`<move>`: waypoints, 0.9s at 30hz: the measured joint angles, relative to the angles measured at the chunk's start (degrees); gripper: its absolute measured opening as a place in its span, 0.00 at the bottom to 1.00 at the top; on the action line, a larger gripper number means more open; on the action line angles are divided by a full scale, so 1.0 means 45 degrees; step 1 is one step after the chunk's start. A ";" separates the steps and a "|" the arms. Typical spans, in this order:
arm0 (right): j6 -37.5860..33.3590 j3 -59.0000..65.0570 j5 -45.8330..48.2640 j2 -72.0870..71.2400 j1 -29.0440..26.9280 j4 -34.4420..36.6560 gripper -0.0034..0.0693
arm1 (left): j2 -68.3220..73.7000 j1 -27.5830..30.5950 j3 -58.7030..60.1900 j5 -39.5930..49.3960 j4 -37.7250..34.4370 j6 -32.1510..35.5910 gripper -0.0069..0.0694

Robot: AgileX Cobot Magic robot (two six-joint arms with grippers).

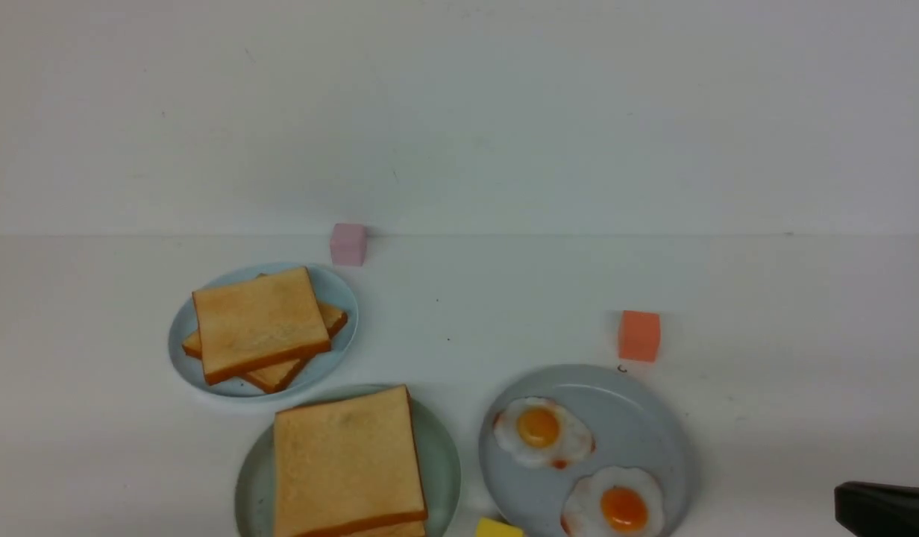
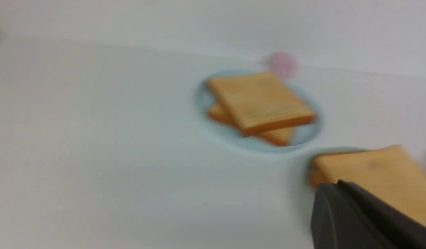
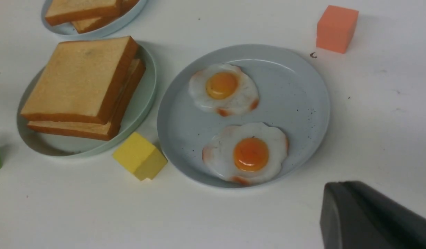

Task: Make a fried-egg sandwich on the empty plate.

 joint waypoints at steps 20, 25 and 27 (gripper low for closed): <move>0.0000 0.0000 0.0375 -0.0024 0.0000 -0.0011 0.11 | -0.0536 0.0360 0.1654 -0.0279 -0.2100 0.1089 0.09; 0.0000 0.0000 0.0494 -0.0024 0.0000 -0.0011 0.12 | -0.0536 0.0360 0.1654 -0.0289 -0.2121 0.1043 0.09; 0.0000 0.0000 0.0529 -0.0024 0.0000 -0.0038 0.12 | -0.0536 0.0360 0.1654 -0.0289 -0.2131 0.1043 0.10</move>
